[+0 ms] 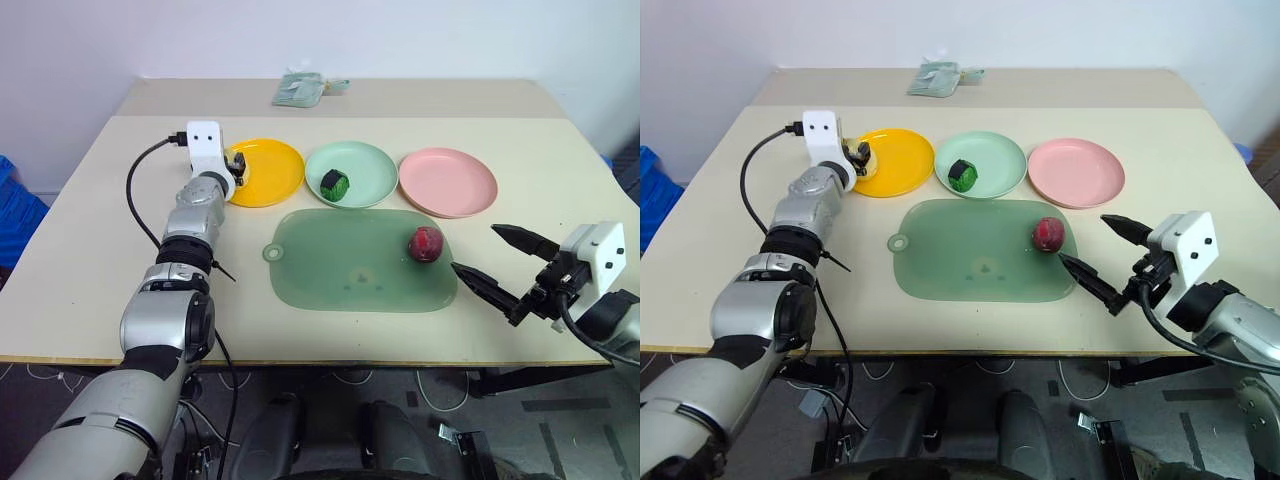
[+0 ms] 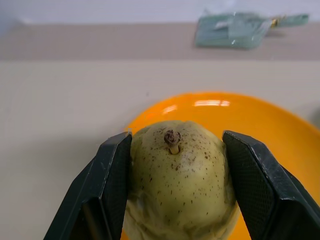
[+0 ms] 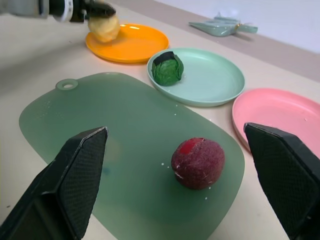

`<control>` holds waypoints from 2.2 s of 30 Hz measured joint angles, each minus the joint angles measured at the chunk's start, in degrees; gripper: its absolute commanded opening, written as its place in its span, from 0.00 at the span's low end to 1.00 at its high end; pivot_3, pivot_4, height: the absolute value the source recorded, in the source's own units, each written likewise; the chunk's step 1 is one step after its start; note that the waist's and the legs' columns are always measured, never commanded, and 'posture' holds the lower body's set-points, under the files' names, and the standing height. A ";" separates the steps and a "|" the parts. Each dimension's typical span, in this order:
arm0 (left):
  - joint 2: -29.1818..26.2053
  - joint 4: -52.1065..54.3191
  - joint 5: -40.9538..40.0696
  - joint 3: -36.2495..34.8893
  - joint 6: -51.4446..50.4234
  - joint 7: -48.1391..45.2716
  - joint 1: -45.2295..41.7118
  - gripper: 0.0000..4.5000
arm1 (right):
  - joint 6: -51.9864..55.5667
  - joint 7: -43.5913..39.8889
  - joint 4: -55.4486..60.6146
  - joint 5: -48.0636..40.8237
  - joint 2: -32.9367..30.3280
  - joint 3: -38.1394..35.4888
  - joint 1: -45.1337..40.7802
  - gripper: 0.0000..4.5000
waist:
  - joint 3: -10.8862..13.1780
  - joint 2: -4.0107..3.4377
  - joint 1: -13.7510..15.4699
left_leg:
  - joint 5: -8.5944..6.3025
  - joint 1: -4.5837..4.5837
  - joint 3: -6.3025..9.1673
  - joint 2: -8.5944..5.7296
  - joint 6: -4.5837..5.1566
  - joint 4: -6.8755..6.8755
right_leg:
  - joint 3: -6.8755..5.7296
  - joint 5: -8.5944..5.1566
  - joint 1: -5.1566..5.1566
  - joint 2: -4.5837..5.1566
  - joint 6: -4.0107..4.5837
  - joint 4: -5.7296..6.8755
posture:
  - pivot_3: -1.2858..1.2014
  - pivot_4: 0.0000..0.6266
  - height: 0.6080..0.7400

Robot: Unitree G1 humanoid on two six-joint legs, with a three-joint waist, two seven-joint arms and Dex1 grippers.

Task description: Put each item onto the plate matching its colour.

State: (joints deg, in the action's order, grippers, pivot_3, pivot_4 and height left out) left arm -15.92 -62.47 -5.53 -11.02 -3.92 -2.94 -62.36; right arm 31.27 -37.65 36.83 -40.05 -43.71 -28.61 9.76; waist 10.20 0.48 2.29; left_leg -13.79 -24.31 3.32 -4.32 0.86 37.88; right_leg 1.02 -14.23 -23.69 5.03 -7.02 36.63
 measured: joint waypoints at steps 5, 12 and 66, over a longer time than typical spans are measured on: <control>0.26 -3.45 -0.65 -1.52 2.57 -1.06 -1.40 0.82 | -0.78 -1.02 -1.20 1.06 0.00 0.69 -0.92 1.00 | 0.00 0.00 0.01 | -0.01 0.00 -0.01 0.00 0.00 0.01 | 0.00 0.00 0.01 0.01 0.00 0.00 | 0.52 0.24 1.00; 1.15 8.18 -5.30 -3.38 3.26 -6.81 2.64 0.99 | -1.83 -1.82 -2.62 2.36 0.07 2.26 -2.46 1.00 | -0.02 -0.02 -0.16 | -0.02 -0.02 -0.01 0.01 -0.01 0.01 | 0.06 0.00 -0.03 0.03 0.00 0.02 | 0.52 0.24 1.00; -30.23 96.58 -37.48 -3.61 -24.73 -48.58 63.50 1.00 | -5.85 -7.79 -38.29 17.28 10.08 24.39 -34.82 0.51 | -0.07 -0.30 -1.73 | 0.04 0.37 -0.11 0.19 -0.15 -0.76 | 0.24 -0.03 0.10 0.11 0.39 -0.51 | 0.52 0.24 1.00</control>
State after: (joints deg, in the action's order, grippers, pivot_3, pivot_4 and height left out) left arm -46.15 34.11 -43.01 -14.63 -28.65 -51.52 1.14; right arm 25.42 -45.45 -1.46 -22.78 -33.63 -4.23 -25.06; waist 10.13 0.18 0.56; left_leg -13.75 -23.94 3.22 -4.13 0.71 37.12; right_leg 1.26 -14.26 -23.58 5.14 -6.63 36.12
